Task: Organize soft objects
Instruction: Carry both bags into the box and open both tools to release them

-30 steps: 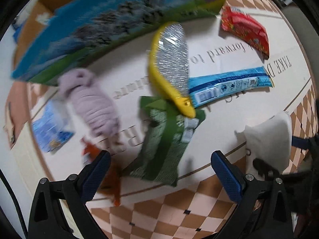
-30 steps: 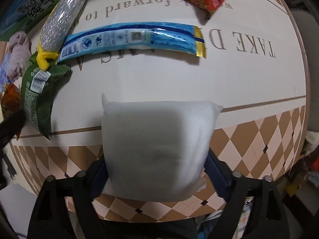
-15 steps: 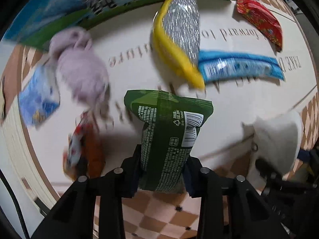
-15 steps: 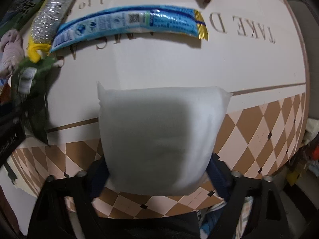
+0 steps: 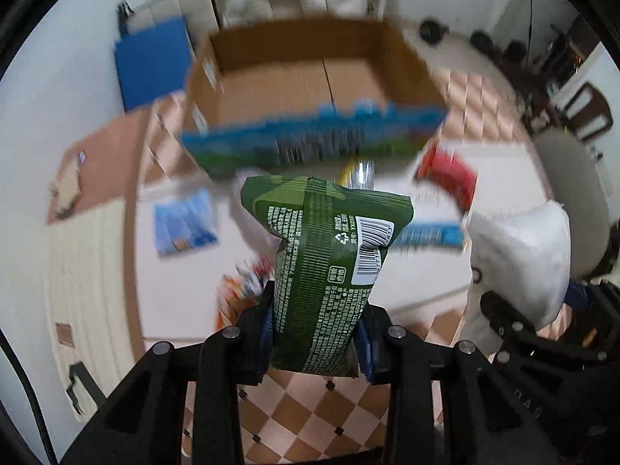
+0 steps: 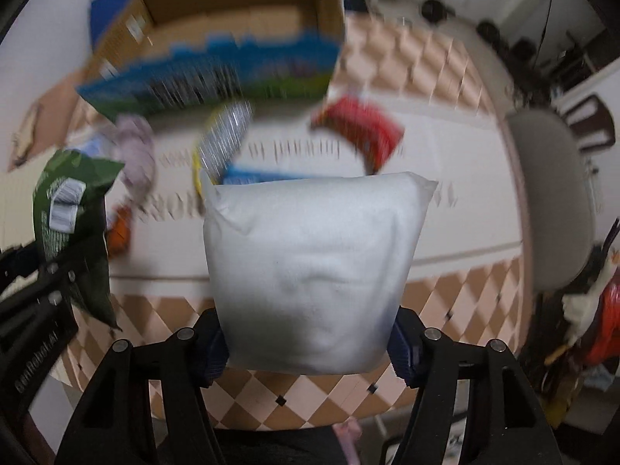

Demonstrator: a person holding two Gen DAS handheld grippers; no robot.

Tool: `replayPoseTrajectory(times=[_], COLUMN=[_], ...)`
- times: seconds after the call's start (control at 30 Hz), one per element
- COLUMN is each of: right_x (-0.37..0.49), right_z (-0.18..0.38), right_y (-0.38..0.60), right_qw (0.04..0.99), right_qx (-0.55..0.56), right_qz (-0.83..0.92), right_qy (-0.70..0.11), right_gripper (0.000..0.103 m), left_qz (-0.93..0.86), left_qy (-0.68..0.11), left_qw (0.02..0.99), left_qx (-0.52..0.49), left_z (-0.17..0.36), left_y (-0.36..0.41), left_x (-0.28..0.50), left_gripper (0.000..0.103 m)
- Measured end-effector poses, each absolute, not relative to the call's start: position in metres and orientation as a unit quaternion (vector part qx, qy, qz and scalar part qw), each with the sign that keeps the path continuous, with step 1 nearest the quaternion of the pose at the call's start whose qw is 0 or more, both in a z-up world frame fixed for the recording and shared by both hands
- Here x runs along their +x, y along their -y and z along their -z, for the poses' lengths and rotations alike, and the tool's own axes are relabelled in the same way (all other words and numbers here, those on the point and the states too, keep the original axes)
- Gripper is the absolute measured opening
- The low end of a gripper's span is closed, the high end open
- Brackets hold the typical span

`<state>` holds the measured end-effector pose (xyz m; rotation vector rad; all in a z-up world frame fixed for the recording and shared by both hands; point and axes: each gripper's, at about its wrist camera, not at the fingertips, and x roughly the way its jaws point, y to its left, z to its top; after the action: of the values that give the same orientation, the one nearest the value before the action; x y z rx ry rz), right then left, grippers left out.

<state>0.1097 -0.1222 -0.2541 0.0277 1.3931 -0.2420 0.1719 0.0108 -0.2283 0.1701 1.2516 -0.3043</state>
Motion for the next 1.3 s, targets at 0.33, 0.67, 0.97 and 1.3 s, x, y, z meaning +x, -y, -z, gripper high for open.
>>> replayPoseTrajectory(times=[0.33, 0.67, 0.97, 1.3], right_x=[0.213, 0.297, 0.437, 0.547], right_z=[0.122, 0.125, 0.184, 0.293], right_y=[0.123, 0.149, 0.165, 0.172], right_qw=[0.823, 0.836, 0.802, 0.734], right_qx=[-0.015, -0.002, 0.046, 0.033], right_qz=[0.081, 0.054, -0.008, -0.004], right_qy=[-0.563, -0.547, -0.596, -0.678], right_gripper=[0.069, 0.069, 0.069, 0.069], left_qz=[0.131, 0.131, 0.143, 0.135], left_qy=[-0.523, -0.542, -0.655, -0.738], left_qw=[0.841, 0.830, 0.739, 0.657], left_qx=[0.044, 0.015, -0.063, -0.081], left_z=[0.145, 0.147, 0.237, 0.344], left_y=[-0.029, -0.014, 0.004, 0.034], left_x=[0.236, 0.323, 0.453, 0.525], left_gripper=[0.032, 0.032, 0.032, 0.032])
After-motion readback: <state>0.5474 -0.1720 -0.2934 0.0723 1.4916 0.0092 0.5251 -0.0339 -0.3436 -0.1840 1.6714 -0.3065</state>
